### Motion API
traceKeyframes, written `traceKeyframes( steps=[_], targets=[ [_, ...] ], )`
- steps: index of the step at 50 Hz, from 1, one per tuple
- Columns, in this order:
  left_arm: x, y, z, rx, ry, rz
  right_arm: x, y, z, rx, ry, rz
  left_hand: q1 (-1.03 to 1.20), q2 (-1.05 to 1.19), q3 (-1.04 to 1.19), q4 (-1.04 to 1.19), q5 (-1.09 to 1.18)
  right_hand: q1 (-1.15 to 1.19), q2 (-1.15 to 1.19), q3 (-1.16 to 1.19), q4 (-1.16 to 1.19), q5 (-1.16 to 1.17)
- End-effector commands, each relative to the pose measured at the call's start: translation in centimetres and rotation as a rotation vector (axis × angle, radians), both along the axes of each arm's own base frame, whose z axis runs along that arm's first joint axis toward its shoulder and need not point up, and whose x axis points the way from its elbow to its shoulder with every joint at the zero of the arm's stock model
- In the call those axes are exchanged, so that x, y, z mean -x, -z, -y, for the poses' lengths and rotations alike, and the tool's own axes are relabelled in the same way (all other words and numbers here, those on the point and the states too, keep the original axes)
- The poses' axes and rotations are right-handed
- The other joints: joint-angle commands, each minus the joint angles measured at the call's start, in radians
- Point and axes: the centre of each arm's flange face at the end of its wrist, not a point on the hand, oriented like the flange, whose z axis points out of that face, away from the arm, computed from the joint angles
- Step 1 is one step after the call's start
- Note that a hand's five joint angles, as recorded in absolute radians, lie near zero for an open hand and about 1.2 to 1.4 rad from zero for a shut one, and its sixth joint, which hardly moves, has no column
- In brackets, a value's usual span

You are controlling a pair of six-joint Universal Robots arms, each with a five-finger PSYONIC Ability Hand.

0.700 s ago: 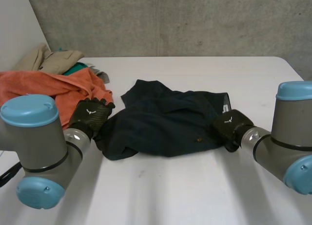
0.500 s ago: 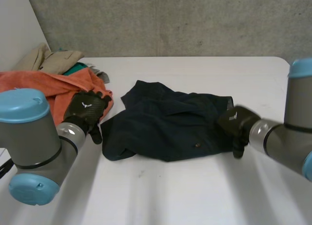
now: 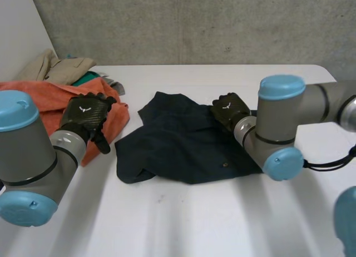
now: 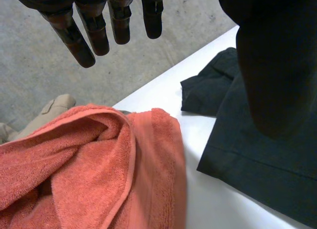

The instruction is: Fold the laundry.

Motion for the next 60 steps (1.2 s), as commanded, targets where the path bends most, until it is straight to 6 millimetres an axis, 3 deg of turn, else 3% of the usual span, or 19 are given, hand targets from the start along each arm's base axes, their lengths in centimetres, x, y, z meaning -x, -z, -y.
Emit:
traceKeyframes(
  steps=[1, 5, 10, 17, 19, 25, 28, 29, 31, 37, 41, 43, 44, 46, 47, 51, 54, 60],
  targets=[
    [0.3, -0.4, 0.7, 0.017, 0.012, -0.033, 0.0, 0.5, 1.2, 0.069, 0.042, 0.000, -0.020, -0.026, -0.030, -0.025, -0.048, 0.900, 0.914, 0.904, 0.905, 0.896],
    [0.8, 0.1, 1.8, 0.022, 0.032, -0.050, 0.6, -1.9, -0.2, 0.038, 0.046, 0.040, -0.020, -0.026, -0.030, -0.025, -0.048, 0.901, 0.914, 0.905, 0.905, 0.896],
    [1.9, 1.8, 3.5, -0.006, 0.070, -0.041, 1.2, -8.4, -3.8, 0.076, -0.025, 0.139, -0.020, -0.026, -0.030, -0.025, -0.048, 0.901, 0.914, 0.905, 0.905, 0.896],
    [3.2, 3.9, 4.9, -0.051, 0.104, 0.036, 3.3, -12.5, -8.3, 0.082, -0.086, 0.150, -0.020, -0.026, -0.030, -0.025, -0.048, 0.901, 0.914, 0.905, 0.905, 0.896],
    [3.7, 4.3, 4.7, -0.077, 0.119, 0.046, 4.3, -13.1, -9.7, 0.075, -0.081, 0.145, 0.029, 0.023, 0.019, 0.024, 0.001, 0.901, 0.914, 0.905, 0.905, 0.896],
    [4.9, 5.7, 2.7, -0.187, 0.188, 0.064, 5.8, -13.1, -10.1, 0.066, -0.050, 0.141, 0.227, 0.221, 0.217, 0.222, 0.199, 0.901, 0.914, 0.905, 0.905, 0.896],
    [5.5, 6.3, 1.5, -0.232, 0.231, 0.080, 6.5, -12.3, -10.1, 0.041, -0.034, 0.126, 0.537, 0.531, 0.527, 0.532, 0.509, 0.901, 0.914, 0.905, 0.905, 0.896],
    [5.8, 6.5, 1.1, -0.238, 0.240, 0.085, 6.5, -12.1, -10.1, 0.036, -0.032, 0.123, 0.881, 0.875, 0.871, 0.877, 0.853, 0.901, 0.914, 0.905, 0.905, 0.896],
    [5.9, 6.3, 1.2, -0.227, 0.239, 0.089, 6.7, -11.4, -10.1, 0.013, -0.034, 0.111, 1.200, 1.194, 1.190, 1.195, 1.172, 0.901, 0.914, 0.905, 0.905, 0.896],
    [6.3, 4.2, 2.9, -0.109, 0.175, 0.098, 6.9, -9.1, -7.9, -0.010, -0.024, 0.050, 1.201, 1.196, 1.192, 1.197, 1.174, 0.901, 0.914, 0.905, 0.905, 0.896],
    [7.4, 0.2, 5.5, 0.103, 0.132, 0.066, 6.2, -9.8, -3.5, 0.104, 0.011, 0.076, 1.201, 1.196, 1.192, 1.197, 1.174, 0.901, 0.914, 0.905, 0.905, 0.896],
    [8.2, -4.3, 7.3, 0.297, 0.112, 0.013, 5.6, -12.5, -0.6, 0.267, 0.048, 0.137, 1.201, 1.196, 1.192, 1.197, 1.174, 0.901, 0.914, 0.905, 0.905, 0.896],
    [8.4, -8.4, 8.1, 0.450, 0.088, -0.040, 5.3, -14.9, 1.2, 0.406, 0.069, 0.198, 1.201, 1.196, 1.192, 1.197, 1.174, 0.901, 0.914, 0.905, 0.905, 0.896],
    [8.4, -12.4, 8.3, 0.596, 0.074, -0.101, 5.0, -17.6, 2.7, 0.565, 0.089, 0.271, 1.201, 1.196, 1.192, 1.197, 1.174, 0.901, 0.914, 0.905, 0.905, 0.896],
    [8.2, -15.9, 8.0, 0.732, 0.070, -0.169, 4.9, -20.3, 3.7, 0.725, 0.105, 0.353, 1.201, 1.196, 1.192, 1.197, 1.174, 0.901, 0.914, 0.905, 0.905, 0.896],
    [7.2, -22.3, 6.5, 0.997, 0.055, -0.303, 5.1, -26.0, 3.4, 1.023, 0.099, 0.534, 1.201, 1.196, 1.192, 1.197, 1.174, 0.901, 0.914, 0.905, 0.905, 0.896],
    [7.4, -22.2, 5.6, 0.986, 0.081, -0.295, 4.8, -26.6, 2.5, 1.029, 0.064, 0.568, 1.201, 1.196, 1.192, 1.197, 1.174, 0.901, 0.914, 0.905, 0.905, 0.896],
    [7.2, -16.6, 4.7, 0.795, 0.163, -0.204, 4.3, -22.2, 1.5, 0.781, -0.013, 0.527, 1.201, 1.196, 1.192, 1.197, 1.174, 0.901, 0.914, 0.905, 0.905, 0.896]
  ],
)
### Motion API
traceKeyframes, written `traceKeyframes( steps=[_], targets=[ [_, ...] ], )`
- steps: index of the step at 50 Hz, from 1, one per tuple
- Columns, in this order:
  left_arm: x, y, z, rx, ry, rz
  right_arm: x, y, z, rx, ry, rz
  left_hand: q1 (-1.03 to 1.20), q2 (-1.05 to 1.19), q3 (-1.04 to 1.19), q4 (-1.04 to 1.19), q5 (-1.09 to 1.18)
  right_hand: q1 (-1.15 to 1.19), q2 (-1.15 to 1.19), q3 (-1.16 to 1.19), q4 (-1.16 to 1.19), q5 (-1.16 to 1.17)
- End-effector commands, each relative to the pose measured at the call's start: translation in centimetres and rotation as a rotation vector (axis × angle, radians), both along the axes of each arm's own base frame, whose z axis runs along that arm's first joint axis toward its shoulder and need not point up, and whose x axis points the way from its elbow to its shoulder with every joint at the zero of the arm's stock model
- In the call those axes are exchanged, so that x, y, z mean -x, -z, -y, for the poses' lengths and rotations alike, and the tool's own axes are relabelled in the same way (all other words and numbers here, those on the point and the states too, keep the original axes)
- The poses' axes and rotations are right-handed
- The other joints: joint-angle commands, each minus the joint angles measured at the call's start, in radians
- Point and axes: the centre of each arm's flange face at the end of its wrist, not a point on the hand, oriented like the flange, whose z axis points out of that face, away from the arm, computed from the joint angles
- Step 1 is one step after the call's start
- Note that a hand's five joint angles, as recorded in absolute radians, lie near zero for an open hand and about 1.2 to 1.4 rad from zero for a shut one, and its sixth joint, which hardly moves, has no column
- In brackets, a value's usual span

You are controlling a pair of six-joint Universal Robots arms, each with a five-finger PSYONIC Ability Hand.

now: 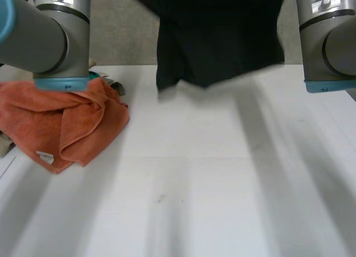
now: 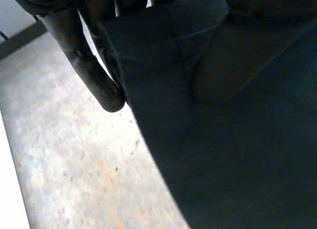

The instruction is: Fold the laundry.

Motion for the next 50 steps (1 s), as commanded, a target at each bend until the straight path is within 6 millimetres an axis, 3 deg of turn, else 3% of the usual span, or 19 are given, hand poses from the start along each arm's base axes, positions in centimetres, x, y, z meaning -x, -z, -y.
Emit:
traceKeyframes(
  steps=[1, 2, 5, 6, 9, 10, 12, 13, 18, 23, 33, 41, 43, 44, 45, 46, 50],
  targets=[
    [-0.2, 6.3, -1.1, -0.193, 0.049, 0.130, -0.5, 4.6, -1.3, -0.221, -0.109, -0.081, 0.235, 0.205, 0.213, 0.203, 0.236, 0.283, 0.224, 0.209, 0.200, 0.222],
    [-0.4, 8.4, -1.2, -0.253, 0.045, 0.153, -0.4, 6.3, -1.5, -0.285, -0.113, -0.106, 0.235, 0.205, 0.213, 0.203, 0.236, 0.283, 0.224, 0.209, 0.200, 0.222],
    [-0.7, 11.8, -1.6, -0.350, 0.034, 0.185, -0.1, 9.4, -1.8, -0.389, -0.113, -0.148, 0.235, 0.205, 0.213, 0.203, 0.236, 0.283, 0.224, 0.209, 0.200, 0.222],
    [-1.0, 14.3, -2.0, -0.415, 0.028, 0.217, 0.3, 11.5, -2.0, -0.459, -0.104, -0.173, 0.235, 0.205, 0.213, 0.203, 0.236, 0.283, 0.224, 0.209, 0.200, 0.222],
    [-1.1, 17.8, -3.1, -0.509, 0.037, 0.267, 1.0, 14.7, -2.4, -0.564, -0.089, -0.206, 0.235, 0.205, 0.213, 0.203, 0.236, 0.283, 0.224, 0.209, 0.200, 0.222],
    [-1.0, 20.1, -4.0, -0.566, 0.051, 0.303, 1.6, 17.0, -2.6, -0.637, -0.079, -0.227, 0.235, 0.205, 0.213, 0.203, 0.236, 0.283, 0.224, 0.209, 0.200, 0.222],
    [-0.9, 22.2, -5.0, -0.622, 0.065, 0.339, 2.0, 19.3, -2.8, -0.705, -0.071, -0.251, 0.235, 0.205, 0.213, 0.203, 0.236, 0.283, 0.224, 0.209, 0.200, 0.222],
    [-0.9, 24.0, -5.9, -0.670, 0.074, 0.371, 2.4, 21.5, -3.1, -0.772, -0.066, -0.279, 0.235, 0.205, 0.213, 0.203, 0.236, 0.283, 0.224, 0.209, 0.200, 0.222],
    [-1.5, 27.1, -8.0, -0.773, 0.053, 0.454, 3.4, 25.5, -4.0, -0.896, -0.039, -0.375, 0.235, 0.205, 0.213, 0.203, 0.236, 0.283, 0.224, 0.209, 0.200, 0.222],
    [-3.0, 27.3, -10.0, -0.868, -0.035, 0.523, 4.1, 25.7, -5.6, -0.956, -0.012, -0.480, 0.235, 0.205, 0.213, 0.203, 0.236, 0.283, 0.224, 0.209, 0.200, 0.222],
    [-5.1, 24.1, -17.1, -1.042, -0.056, 0.689, 6.9, 21.7, -11.5, -1.195, 0.006, -0.718, 0.235, 0.205, 0.213, 0.203, 0.236, 0.283, 0.224, 0.209, 0.200, 0.222],
    [-6.5, 22.6, -21.6, -1.172, -0.001, 0.834, 9.1, 21.2, -15.3, -1.426, -0.056, -0.944, 0.206, 0.176, 0.184, 0.175, 0.207, 0.283, 0.224, 0.209, 0.200, 0.222],
    [-6.6, 22.4, -22.1, -1.195, 0.006, 0.854, 9.1, 21.3, -15.4, -1.418, -0.079, -0.951, -0.200, -0.230, -0.222, -0.231, -0.199, 0.283, 0.224, 0.209, 0.200, 0.222],
    [-6.7, 22.1, -22.2, -1.207, 0.013, 0.865, 9.0, 21.4, -15.6, -1.415, -0.099, -0.943, -0.696, -0.726, -0.719, -0.728, -0.695, 0.283, 0.224, 0.209, 0.200, 0.222],
    [-6.6, 22.0, -22.2, -1.210, 0.015, 0.866, 8.9, 21.6, -15.6, -1.413, -0.108, -0.937, -0.881, -0.911, -0.904, -0.913, -0.881, 0.283, 0.224, 0.209, 0.200, 0.222],
    [-6.6, 21.8, -22.0, -1.207, 0.015, 0.865, 8.8, 21.6, -15.6, -1.408, -0.115, -0.932, -0.985, -1.015, -1.007, -1.017, -0.984, 0.283, 0.224, 0.209, 0.200, 0.222],
    [-5.5, 20.6, -20.2, -1.133, 0.029, 0.804, 8.7, 22.0, -15.6, -1.391, -0.116, -0.908, -0.987, -1.017, -1.009, -1.018, -0.986, 0.283, 0.224, 0.209, 0.200, 0.222]
  ],
)
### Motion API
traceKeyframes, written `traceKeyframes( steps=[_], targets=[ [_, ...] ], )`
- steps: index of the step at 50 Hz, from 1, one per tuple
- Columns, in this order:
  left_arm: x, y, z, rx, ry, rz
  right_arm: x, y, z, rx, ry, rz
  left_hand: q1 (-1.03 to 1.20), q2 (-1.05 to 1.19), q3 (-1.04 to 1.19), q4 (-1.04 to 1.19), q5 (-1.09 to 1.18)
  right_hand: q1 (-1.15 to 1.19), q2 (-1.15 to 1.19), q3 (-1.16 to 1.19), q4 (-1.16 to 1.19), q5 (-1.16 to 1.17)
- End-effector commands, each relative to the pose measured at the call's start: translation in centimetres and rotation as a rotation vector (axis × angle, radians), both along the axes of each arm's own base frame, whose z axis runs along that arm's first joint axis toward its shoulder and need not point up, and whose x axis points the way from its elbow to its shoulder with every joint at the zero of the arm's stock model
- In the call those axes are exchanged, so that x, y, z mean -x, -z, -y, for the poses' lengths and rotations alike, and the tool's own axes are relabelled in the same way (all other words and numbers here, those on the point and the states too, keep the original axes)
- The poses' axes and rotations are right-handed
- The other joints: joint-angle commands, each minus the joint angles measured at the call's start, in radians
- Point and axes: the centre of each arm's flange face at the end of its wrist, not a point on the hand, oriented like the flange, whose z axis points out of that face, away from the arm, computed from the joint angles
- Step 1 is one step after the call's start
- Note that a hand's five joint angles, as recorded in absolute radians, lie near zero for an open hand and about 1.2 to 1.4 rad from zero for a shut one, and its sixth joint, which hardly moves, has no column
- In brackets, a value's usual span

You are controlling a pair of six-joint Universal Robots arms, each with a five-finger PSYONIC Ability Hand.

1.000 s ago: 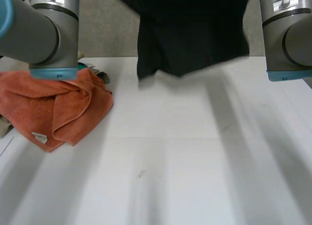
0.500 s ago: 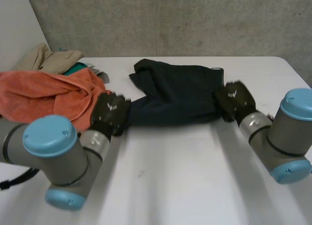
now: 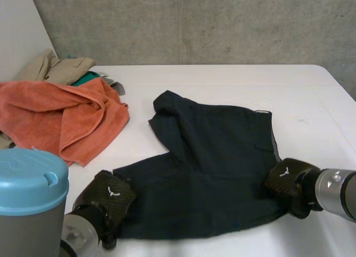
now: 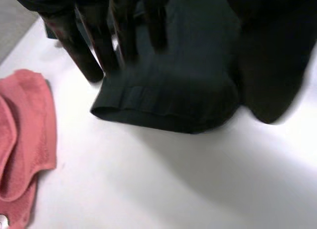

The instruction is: Fold the laundry.

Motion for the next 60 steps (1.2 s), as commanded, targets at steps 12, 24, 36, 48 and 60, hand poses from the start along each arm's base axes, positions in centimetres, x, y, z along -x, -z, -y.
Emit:
traceKeyframes(
  steps=[12, 24, 36, 48, 60],
  targets=[
    [7.9, -1.8, 11.6, 0.319, 0.230, -0.251, -0.6, 1.9, 0.5, 0.081, 0.025, 0.090, 0.156, 0.090, 0.086, 0.099, 0.084, 0.283, 0.224, 0.209, 0.200, 0.209],
    [11.5, 4.7, 20.4, 0.383, 0.400, -0.160, -0.5, 2.8, 0.8, 0.115, 0.040, 0.098, 0.279, 0.213, 0.210, 0.222, 0.208, 0.283, 0.224, 0.209, 0.200, 0.209],
    [11.8, 9.3, 23.1, 0.363, 0.427, -0.098, 0.1, 3.0, 1.5, 0.124, 0.074, 0.105, 0.607, 0.542, 0.538, 0.551, 0.536, 0.283, 0.224, 0.209, 0.200, 0.209],
    [10.3, 7.8, 24.3, 0.525, 0.259, 0.039, -0.1, 3.0, 1.3, 0.123, 0.073, 0.111, 1.145, 1.079, 1.076, 1.088, 1.074, 0.283, 0.224, 0.209, 0.200, 0.209],
    [6.9, 6.1, 21.9, 0.369, 0.001, 0.223, -0.8, 2.9, 0.1, 0.109, 0.040, 0.106, 1.145, 1.079, 1.076, 1.088, 1.074, 0.283, 0.224, 0.209, 0.200, 0.209]
  ],
)
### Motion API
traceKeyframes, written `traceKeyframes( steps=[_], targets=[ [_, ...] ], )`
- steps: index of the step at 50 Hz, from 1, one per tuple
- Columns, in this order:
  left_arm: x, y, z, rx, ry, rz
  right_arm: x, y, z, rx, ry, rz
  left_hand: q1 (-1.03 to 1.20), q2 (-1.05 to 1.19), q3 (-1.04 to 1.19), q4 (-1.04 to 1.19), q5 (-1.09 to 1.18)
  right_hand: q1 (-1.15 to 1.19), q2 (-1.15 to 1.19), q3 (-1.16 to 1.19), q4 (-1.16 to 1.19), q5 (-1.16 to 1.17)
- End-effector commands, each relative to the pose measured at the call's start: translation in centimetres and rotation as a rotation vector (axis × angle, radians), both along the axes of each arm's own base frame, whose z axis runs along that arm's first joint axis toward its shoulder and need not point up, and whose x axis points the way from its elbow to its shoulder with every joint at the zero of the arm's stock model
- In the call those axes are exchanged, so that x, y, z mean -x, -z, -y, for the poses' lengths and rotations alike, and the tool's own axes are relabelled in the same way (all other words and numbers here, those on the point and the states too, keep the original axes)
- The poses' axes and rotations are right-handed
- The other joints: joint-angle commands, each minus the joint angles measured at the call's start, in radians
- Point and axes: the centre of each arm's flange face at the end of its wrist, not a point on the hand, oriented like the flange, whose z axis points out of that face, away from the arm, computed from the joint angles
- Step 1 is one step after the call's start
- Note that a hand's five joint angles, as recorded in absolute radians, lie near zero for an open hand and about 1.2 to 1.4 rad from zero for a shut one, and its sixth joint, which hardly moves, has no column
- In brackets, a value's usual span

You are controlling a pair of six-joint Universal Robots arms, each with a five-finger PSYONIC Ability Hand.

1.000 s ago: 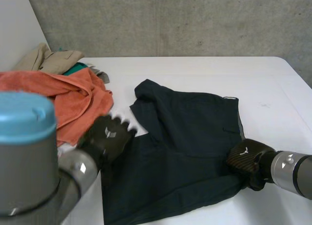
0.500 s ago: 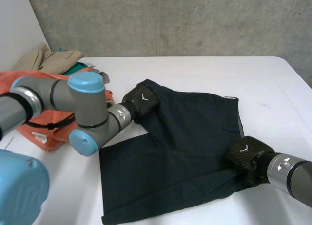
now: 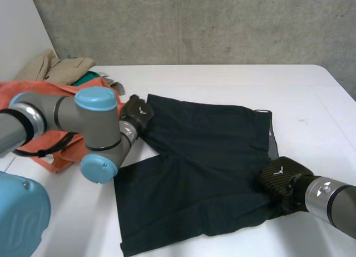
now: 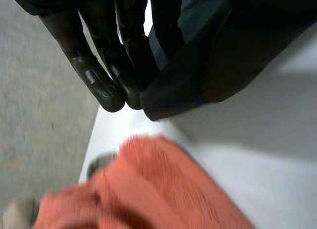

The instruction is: Fold the laundry.

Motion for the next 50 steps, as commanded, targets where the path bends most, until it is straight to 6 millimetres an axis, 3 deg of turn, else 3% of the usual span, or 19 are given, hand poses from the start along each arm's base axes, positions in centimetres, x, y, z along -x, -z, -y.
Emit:
traceKeyframes(
  steps=[1, 2, 4, 5, 10, 14, 16, 19, 23, 24, 31, 38, 40, 42, 43, 46, 50],
  targets=[
    [-1.3, -1.2, -1.8, -0.093, -0.175, 0.042, -0.6, -0.2, -0.8, -0.003, -0.024, -0.004, 0.249, 0.204, 0.214, 0.203, 0.247, 0.283, 0.224, 0.209, 0.200, 0.209],
    [-1.0, -1.5, -2.1, -0.104, -0.164, 0.025, -0.7, -0.2, -0.9, -0.002, -0.024, -0.004, 0.183, 0.138, 0.147, 0.137, 0.181, 0.283, 0.224, 0.209, 0.200, 0.209],
    [-0.6, -1.9, -2.7, -0.121, -0.139, -0.015, -0.7, -0.3, -0.9, 0.005, -0.022, -0.002, -0.396, -0.441, -0.432, -0.442, -0.398, 0.283, 0.224, 0.209, 0.200, 0.209],
    [-0.3, -2.5, -3.3, -0.129, -0.121, -0.046, -0.8, -0.4, -0.9, 0.010, -0.016, -0.001, -0.855, -0.900, -0.891, -0.901, -0.857, 0.283, 0.224, 0.209, 0.200, 0.209],
    [-1.3, -6.4, -4.1, -0.093, -0.153, -0.154, -1.0, -1.1, -0.8, 0.035, -0.005, 0.024, -0.936, -0.981, -0.972, -0.982, -0.938, 0.283, 0.224, 0.209, 0.200, 0.209],
    [-3.0, -9.5, -5.7, -0.075, -0.185, -0.246, -1.4, -1.8, -0.5, 0.072, 0.003, 0.058, -0.936, -0.981, -0.972, -0.982, -0.938, 0.283, 0.224, 0.209, 0.200, 0.209],
    [-3.8, -10.7, -7.3, -0.090, -0.191, -0.297, -1.7, -2.2, -0.2, 0.094, 0.001, 0.080, -0.936, -0.981, -0.972, -0.982, -0.938, 0.283, 0.224, 0.209, 0.200, 0.209],
    [-4.7, -11.1, -9.4, -0.131, -0.199, -0.341, -2.0, -2.6, 0.2, 0.120, 0.006, 0.102, -0.933, -0.978, -0.969, -0.979, -0.935, 0.283, 0.224, 0.209, 0.200, 0.209],
    [-5.5, -10.5, -13.5, -0.237, -0.199, -0.399, -2.3, -3.6, 1.4, 0.145, 0.043, 0.166, -0.919, -0.964, -0.955, -0.965, -0.921, 0.283, 0.224, 0.209, 0.200, 0.209],
    [-5.7, -10.0, -15.3, -0.285, -0.193, -0.415, -2.3, -4.0, 1.9, 0.140, 0.075, 0.202, -0.898, -0.943, -0.934, -0.944, -0.900, 0.283, 0.224, 0.209, 0.200, 0.209],
    [-5.9, -6.9, -21.1, -0.469, -0.170, -0.398, -1.5, -5.3, 4.1, 0.071, 0.258, 0.380, -0.848, -0.893, -0.884, -0.894, -0.850, 0.283, 0.224, 0.209, 0.200, 0.209],
    [-5.0, -4.5, -21.3, -0.535, -0.189, -0.344, -0.7, -5.6, 4.6, 0.027, 0.337, 0.438, -0.790, -0.835, -0.826, -0.836, -0.792, 0.283, 0.224, 0.209, 0.200, 0.209],
    [-4.6, -4.1, -21.0, -0.545, -0.202, -0.322, -0.7, -5.4, 4.4, 0.014, 0.334, 0.431, -0.638, -0.683, -0.674, -0.684, -0.640, 0.283, 0.224, 0.209, 0.200, 0.209],
    [-4.5, -3.8, -20.7, -0.543, -0.212, -0.310, -0.7, -5.2, 4.0, 0.001, 0.327, 0.418, -0.295, -0.340, -0.331, -0.341, -0.297, 0.283, 0.224, 0.209, 0.200, 0.209],
    [-4.4, -3.8, -20.1, -0.527, -0.236, -0.312, -0.9, -4.9, 3.6, -0.011, 0.305, 0.395, 0.227, 0.182, 0.191, 0.181, 0.225, 0.283, 0.224, 0.209, 0.200, 0.209],
    [-4.7, -4.0, -19.0, -0.493, -0.289, -0.313, -1.1, -4.6, 2.8, -0.018, 0.253, 0.331, 0.249, 0.204, 0.214, 0.203, 0.247, 0.283, 0.224, 0.209, 0.200, 0.209],
    [-5.4, -5.0, -18.8, -0.469, -0.315, -0.285, 0.2, -3.4, 0.6, -0.060, 0.102, 0.074, 0.249, 0.204, 0.214, 0.203, 0.247, 0.283, 0.224, 0.209, 0.200, 0.209]
  ],
)
